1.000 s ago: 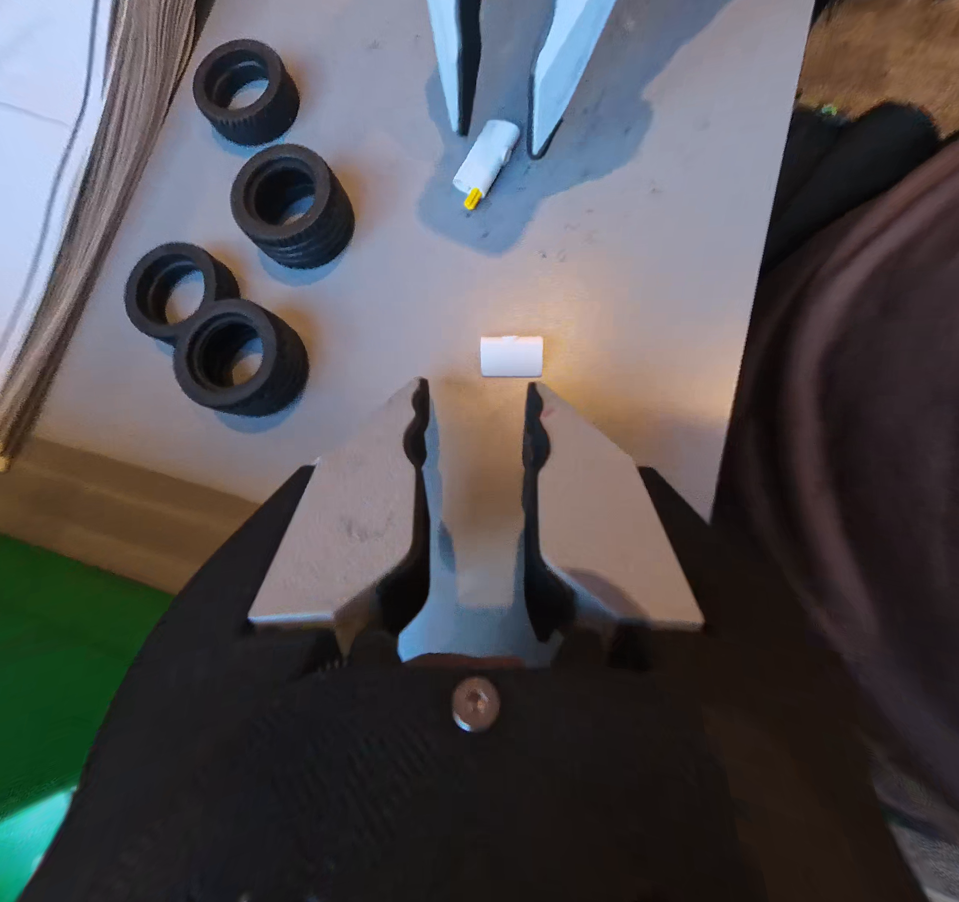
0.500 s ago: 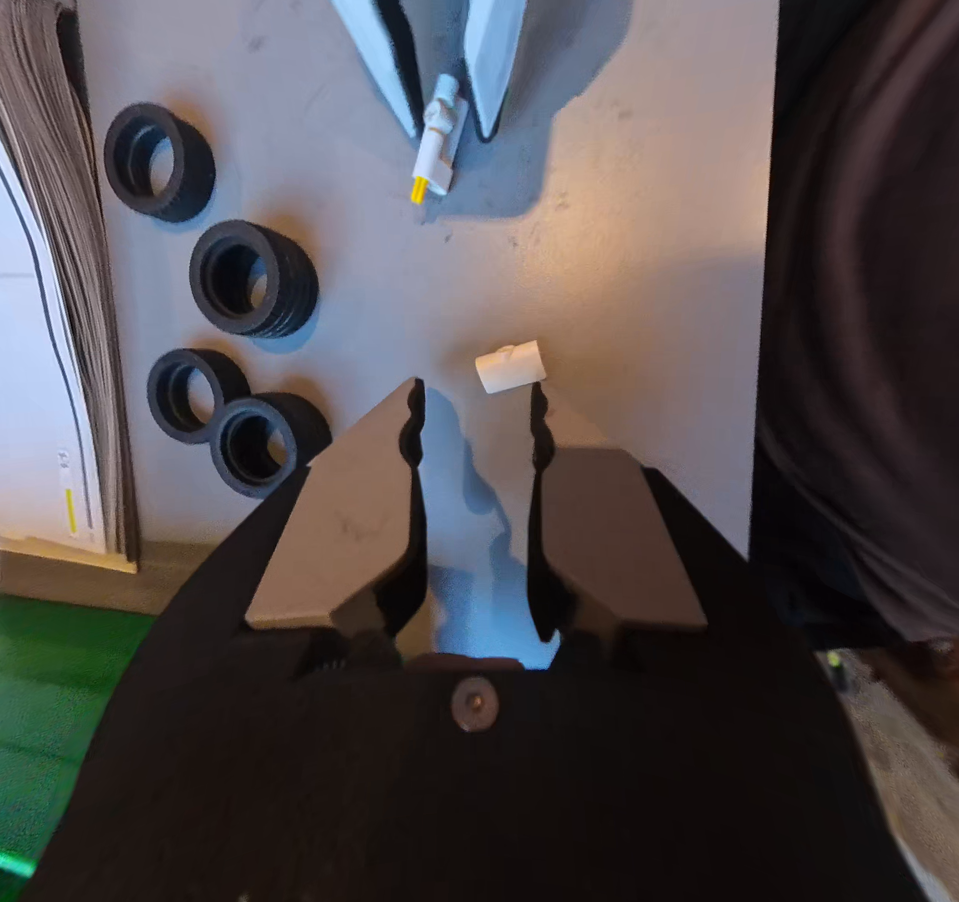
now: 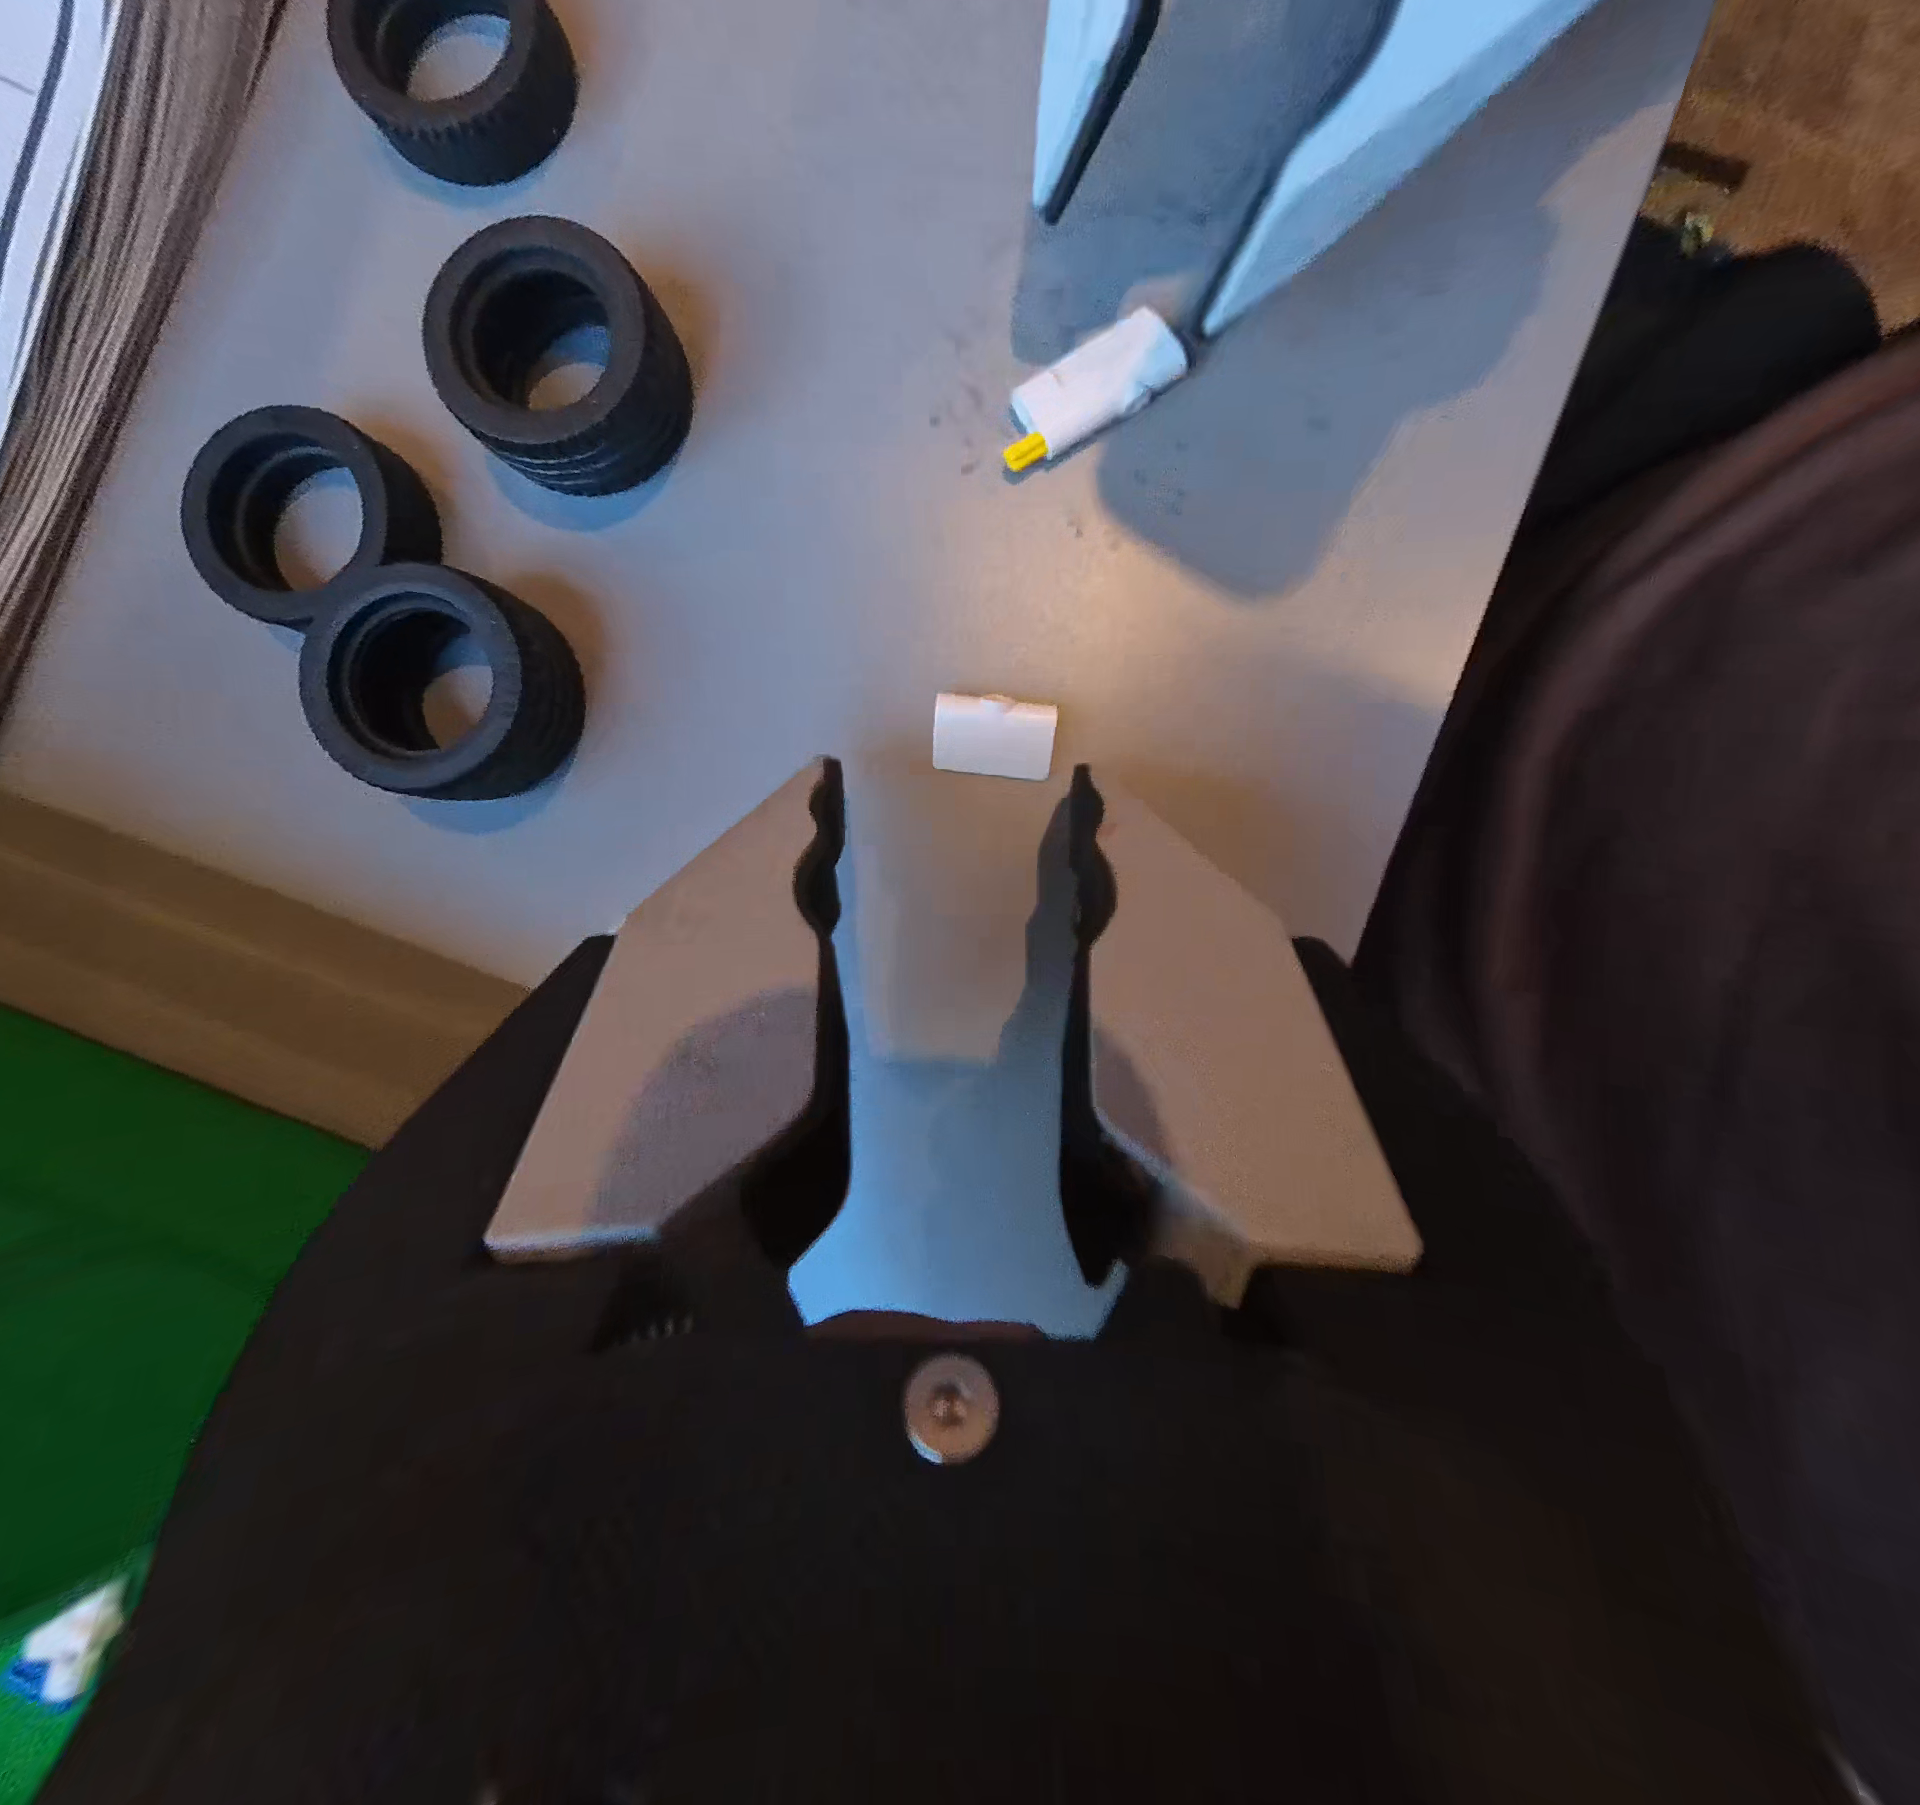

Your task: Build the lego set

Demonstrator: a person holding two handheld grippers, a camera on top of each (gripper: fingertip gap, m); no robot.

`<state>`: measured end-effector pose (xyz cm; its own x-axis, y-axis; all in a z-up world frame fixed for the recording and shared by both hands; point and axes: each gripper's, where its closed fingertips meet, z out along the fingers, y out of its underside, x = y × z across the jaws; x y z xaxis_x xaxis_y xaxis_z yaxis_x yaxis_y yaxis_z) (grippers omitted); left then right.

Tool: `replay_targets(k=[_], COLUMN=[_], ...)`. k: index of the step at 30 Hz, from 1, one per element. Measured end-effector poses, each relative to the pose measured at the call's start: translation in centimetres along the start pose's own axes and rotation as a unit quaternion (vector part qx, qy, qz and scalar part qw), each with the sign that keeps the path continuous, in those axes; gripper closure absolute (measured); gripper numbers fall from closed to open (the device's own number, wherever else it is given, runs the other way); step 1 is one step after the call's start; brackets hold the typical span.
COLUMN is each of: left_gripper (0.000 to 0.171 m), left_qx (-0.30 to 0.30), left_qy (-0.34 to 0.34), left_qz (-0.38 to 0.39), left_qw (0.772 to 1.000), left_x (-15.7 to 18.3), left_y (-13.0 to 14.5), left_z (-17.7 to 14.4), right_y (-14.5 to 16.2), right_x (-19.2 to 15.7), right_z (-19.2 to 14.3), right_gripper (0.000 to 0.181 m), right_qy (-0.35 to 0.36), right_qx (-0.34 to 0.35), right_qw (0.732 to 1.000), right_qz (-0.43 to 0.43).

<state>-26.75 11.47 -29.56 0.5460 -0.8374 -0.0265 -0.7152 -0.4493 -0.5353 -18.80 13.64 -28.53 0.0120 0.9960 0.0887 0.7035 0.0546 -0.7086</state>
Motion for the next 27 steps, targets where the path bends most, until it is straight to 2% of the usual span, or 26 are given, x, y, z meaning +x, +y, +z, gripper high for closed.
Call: replay_targets(k=[4, 8, 12, 14, 17, 21, 25, 27], left_gripper=[0.132, 0.133, 0.139, 0.139, 0.138, 0.137, 0.148, 0.149], left_qx=[-0.02, -0.027, -0.028, -0.012, 0.023, 0.024, 0.006, 0.005], left_qy=[-0.008, 0.007, -0.014, -0.022, -0.013, 0.017, 0.01, -0.005], left_qz=[-0.032, -0.054, -0.033, -0.026, 0.015, 0.091, 0.155, 0.162], left_qw=[0.999, 0.998, 0.999, 0.999, 1.0, 0.995, 0.988, 0.987], left_x=[0.0, 1.0, 0.7, 0.6, 1.4, 2.4, 2.7, 2.3], left_y=[0.2, 0.2, 0.3, -0.6, -3.3, -5.6, -5.3, -5.0], left_z=[0.5, 1.1, 1.1, 0.9, 1.1, 3.0, 4.2, 4.2], right_y=[0.7, 0.7, 0.4, 0.5, 0.3, 0.3, -0.2, -0.2], right_x=[0.2, -0.4, -0.4, -0.2, -0.3, 0.1, 1.0, 1.4], right_z=[0.7, 1.2, 0.9, 0.8, 0.7, 1.2, 1.0, 1.0], right_gripper=[0.152, 0.152, 0.152, 0.153, 0.155, 0.158, 0.164, 0.174], right_qy=[0.005, -0.01, -0.01, -0.016, -0.034, -0.051, -0.055, -0.051], right_qx=[-0.005, -0.013, -0.003, 0.005, 0.022, 0.029, 0.048, 0.05], right_qw=[0.999, 0.999, 0.999, 0.998, 0.996, 0.994, 0.991, 0.991], right_qz=[0.041, 0.043, 0.039, 0.055, 0.076, 0.096, 0.114, 0.118])
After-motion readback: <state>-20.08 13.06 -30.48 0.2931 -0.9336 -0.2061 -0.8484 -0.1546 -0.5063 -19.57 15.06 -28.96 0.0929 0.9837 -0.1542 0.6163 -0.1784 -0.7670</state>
